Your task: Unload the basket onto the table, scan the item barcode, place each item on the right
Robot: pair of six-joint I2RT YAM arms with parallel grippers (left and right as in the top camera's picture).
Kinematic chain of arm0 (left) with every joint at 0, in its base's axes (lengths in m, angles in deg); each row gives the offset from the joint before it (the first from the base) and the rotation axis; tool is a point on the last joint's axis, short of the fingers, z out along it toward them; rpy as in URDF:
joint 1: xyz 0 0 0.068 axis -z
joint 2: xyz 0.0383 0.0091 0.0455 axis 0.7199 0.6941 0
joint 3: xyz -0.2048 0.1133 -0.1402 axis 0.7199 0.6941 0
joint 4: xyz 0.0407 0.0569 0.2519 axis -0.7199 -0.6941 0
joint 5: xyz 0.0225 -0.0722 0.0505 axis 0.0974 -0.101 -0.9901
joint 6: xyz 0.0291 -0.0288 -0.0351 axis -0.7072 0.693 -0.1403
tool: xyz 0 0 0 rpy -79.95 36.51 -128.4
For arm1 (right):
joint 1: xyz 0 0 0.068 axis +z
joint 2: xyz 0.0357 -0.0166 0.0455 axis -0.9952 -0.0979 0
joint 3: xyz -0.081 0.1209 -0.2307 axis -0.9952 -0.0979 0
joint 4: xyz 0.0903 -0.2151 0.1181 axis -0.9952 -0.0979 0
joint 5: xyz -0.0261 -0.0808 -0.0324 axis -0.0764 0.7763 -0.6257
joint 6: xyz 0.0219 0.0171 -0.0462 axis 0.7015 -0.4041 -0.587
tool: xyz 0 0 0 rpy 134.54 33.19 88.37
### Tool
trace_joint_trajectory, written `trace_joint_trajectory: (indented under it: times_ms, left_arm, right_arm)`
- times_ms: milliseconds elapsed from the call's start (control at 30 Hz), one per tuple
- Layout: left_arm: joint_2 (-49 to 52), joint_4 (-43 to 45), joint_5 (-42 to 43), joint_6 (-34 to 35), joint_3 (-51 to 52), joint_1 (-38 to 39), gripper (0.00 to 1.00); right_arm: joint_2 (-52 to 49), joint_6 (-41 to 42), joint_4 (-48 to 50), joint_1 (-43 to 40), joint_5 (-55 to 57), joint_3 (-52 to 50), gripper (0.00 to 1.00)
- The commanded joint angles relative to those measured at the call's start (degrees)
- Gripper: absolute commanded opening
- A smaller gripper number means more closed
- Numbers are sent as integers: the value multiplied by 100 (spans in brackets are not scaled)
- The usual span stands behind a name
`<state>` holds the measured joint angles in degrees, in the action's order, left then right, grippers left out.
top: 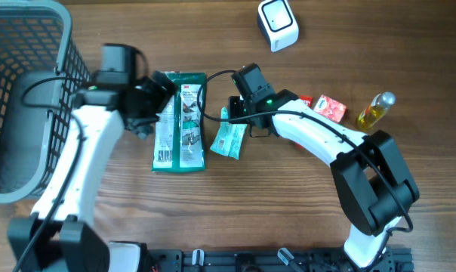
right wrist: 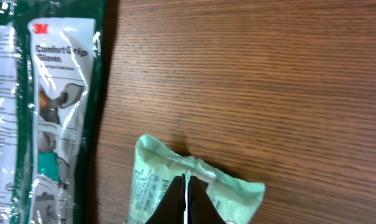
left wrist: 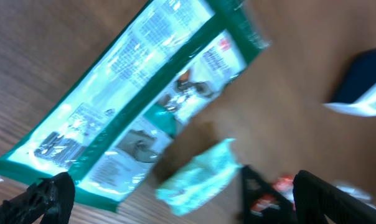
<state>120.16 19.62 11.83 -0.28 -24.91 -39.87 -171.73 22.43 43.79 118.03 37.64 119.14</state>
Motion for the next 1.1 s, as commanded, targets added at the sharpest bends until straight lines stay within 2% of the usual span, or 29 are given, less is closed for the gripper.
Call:
trace_joint_trajectory:
  times_ms: [0, 100, 167, 267, 367, 500, 567, 700, 733, 767, 800, 833, 900, 1000, 1067]
  left_arm:
    - [435, -72, -988, -131, -15, 566, 100]
    - [713, -72, -966, -118, -15, 881, 100]
    - [835, -72, -966, -118, -15, 1069, 96]
    - [861, -72, -1038, -120, -15, 1316, 97]
    - [861, -76, -1182, -120, -15, 1473, 97]
    - [861, -74, -1182, -118, -15, 1471, 96]
    - [861, -79, -1180, -120, -15, 1471, 84]
    - [861, -181, -868, -118, -15, 1471, 78]
    - [861, -223, -632, -142, -15, 1471, 71]
    - [861, -229, -575, -170, -15, 1473, 45]
    - [866, -216, -577, -243, -15, 1473, 19]
    - [874, -212, -579, -267, -15, 1478, 4]
    - [925, -144, -575, -330, -15, 1493, 4]
    - [1110, -22, -343, -693, -15, 1639, 4]
    - [1270, 7, -101, -763, -15, 1781, 4]
  right_arm:
    - [-254, -50, -50, 4, -332, -55, 4]
    - [-339, -46, -363, 2, -330, -59, 4]
    - [-337, -46, -695, 2, -282, -59, 5]
    - [-323, 92, -1209, -33, -289, -57, 4]
    - [-68, 474, -2260, -162, -341, 120, 4]
    - [363, 551, -2771, -186, -1084, 225, 5]
    - [590, 409, -2743, -188, -1102, 227, 7]
    - [931, 48, -2669, -319, -249, 232, 14]
    - [1012, -98, -2710, -446, -83, 232, 31]
    - [1064, -258, -2754, -588, -175, 232, 38]
    - [1075, -411, -2767, -693, -343, 232, 39]
    - [1075, -739, -2778, -879, -778, 232, 41]
    - [1040, -1257, -2793, -1294, -1565, 225, 54]
    - [960, -1744, -2876, -1744, -2166, 210, 65]
    - [887, -1996, -2861, -1932, -2422, 160, 66]
